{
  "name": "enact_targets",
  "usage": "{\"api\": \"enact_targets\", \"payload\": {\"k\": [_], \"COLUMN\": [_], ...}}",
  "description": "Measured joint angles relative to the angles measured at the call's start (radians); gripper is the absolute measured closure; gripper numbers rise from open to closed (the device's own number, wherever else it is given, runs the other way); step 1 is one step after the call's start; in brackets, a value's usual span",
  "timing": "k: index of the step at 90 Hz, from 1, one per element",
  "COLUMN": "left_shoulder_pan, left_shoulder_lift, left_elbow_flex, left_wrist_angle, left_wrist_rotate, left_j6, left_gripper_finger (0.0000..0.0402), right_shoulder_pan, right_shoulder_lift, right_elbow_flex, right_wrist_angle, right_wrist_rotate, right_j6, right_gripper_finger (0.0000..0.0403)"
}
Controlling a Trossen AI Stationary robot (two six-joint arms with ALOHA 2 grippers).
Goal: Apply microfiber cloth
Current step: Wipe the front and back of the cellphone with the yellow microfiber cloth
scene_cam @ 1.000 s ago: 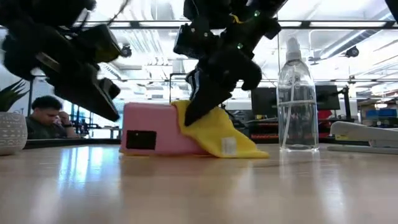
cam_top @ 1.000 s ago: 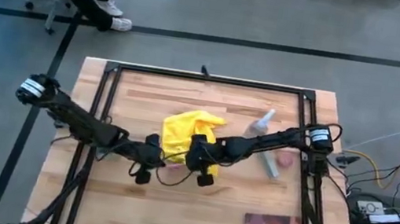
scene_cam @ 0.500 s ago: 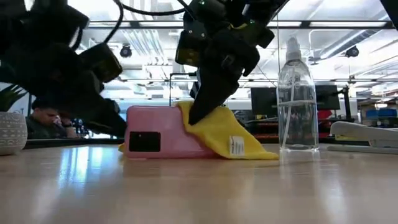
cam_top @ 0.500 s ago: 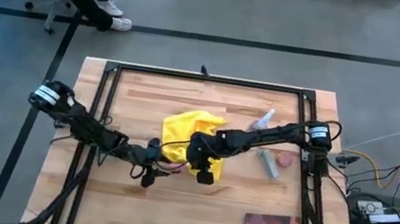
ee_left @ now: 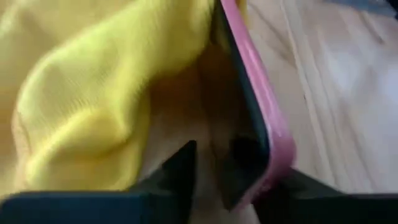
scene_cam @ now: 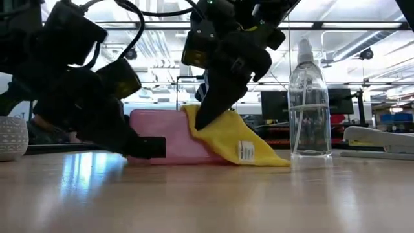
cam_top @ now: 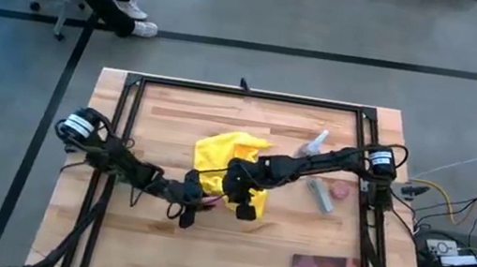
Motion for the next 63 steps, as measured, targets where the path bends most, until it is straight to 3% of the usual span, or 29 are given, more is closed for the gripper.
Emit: {"api": "enact_targets", "payload": {"k": [4,9,27,45,63], "left_shoulder_pan": [-0.001,0.000,-0.003,-0.003,-0.007], "left_shoulder_lift": [-0.007,-0.010,-0.010,-0.025,-0.074], "left_elbow_flex": [-0.006,-0.009,-0.015,-0.017,-0.021], "left_wrist_angle": [-0.008,-0.011,-0.015,-0.036,-0.076], "left_wrist_rotate": [-0.003,0.000,0.025,0.086,0.196], "left_j6": [-0.010,-0.024,-0.094,-0.134,-0.189], "left_gripper_finger": [0.0369,0.0382,0.0353,0.0376,0.0361], "right_shoulder_pan": [0.000,0.000,0.000,0.001,0.003], "right_shoulder_lift": [-0.001,-0.007,-0.056,-0.112,-0.154], "right_elbow_flex": [0.000,0.000,0.000,0.000,0.000], "right_wrist_angle": [-0.001,-0.009,-0.082,-0.145,-0.174], "right_wrist_rotate": [0.016,0.035,0.168,0.228,0.366], "right_j6": [-0.015,-0.028,-0.082,-0.083,-0.093], "right_gripper_finger": [0.0367,0.0360,0.0309,0.0256,0.0241]}}
